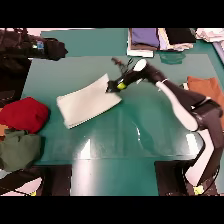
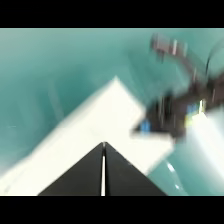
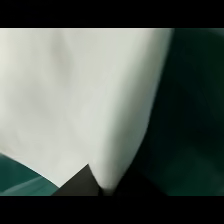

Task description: Fold the shirts.

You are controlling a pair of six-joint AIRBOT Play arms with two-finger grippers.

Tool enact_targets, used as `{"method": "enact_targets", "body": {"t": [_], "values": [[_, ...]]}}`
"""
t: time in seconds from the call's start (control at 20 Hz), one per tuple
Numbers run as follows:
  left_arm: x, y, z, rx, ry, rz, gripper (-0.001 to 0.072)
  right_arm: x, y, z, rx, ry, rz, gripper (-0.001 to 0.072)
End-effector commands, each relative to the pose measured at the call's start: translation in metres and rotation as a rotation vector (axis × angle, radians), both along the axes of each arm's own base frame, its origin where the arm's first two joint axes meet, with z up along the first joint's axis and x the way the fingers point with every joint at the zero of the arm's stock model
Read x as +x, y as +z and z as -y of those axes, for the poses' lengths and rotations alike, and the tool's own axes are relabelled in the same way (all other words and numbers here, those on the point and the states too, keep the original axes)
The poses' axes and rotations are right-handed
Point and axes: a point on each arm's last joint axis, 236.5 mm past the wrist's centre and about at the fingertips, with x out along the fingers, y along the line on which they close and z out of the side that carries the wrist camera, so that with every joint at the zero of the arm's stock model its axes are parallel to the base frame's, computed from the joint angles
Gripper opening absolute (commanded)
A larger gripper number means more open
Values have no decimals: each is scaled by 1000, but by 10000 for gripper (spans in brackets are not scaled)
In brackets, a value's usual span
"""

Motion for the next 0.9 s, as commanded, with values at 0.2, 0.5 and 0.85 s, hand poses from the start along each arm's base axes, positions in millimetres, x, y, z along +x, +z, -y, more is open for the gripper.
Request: {"method": "enact_targets", "body": {"t": [0.2, 0.5, 0.85], "values": [[-28, 14, 68, -37, -149, 62, 28, 53, 103, 314, -328, -484, 179, 16], [-28, 23, 75, -103, -143, 66, 29, 11, 129, 513, -330, -938, 139, 16], [-30, 22, 77, -108, -150, 54, 29, 23, 196, 536, -137, -1089, 333, 16]]}}
